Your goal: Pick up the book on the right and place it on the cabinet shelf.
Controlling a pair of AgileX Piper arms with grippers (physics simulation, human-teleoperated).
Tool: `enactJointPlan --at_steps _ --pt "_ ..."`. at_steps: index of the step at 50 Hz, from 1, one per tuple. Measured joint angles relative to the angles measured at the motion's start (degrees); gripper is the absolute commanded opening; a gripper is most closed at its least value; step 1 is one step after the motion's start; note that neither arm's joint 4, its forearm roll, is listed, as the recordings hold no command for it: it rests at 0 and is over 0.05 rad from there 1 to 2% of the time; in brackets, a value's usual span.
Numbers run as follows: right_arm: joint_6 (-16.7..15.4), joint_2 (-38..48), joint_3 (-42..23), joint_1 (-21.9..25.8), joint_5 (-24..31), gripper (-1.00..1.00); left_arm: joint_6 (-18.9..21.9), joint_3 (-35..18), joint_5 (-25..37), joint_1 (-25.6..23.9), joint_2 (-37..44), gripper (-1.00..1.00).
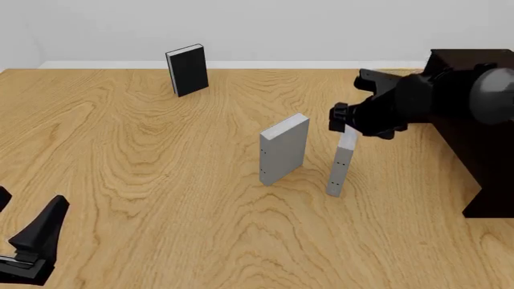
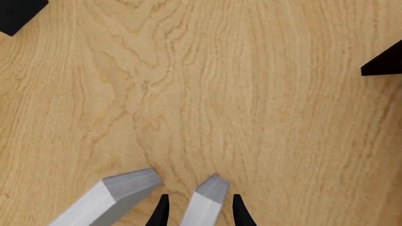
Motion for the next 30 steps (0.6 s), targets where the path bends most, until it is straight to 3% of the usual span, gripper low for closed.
enactJointPlan --at_steps 5,6,30 --pt "0.0 0.3 0.4 -0.1 -0.5 1.00 0.0 0.0 0.1 -0.1 0.0 1.00" --pt "-0.1 0.4 0.4 -0.2 -0.6 -1.00 0.0 0.0 0.2 -0.1 0.0 1.00" --pt "-7.4 -1.6 -1.5 -3.3 0.3 -1.00 -0.1 0.0 0.7 -0.6 0.0 1.00"
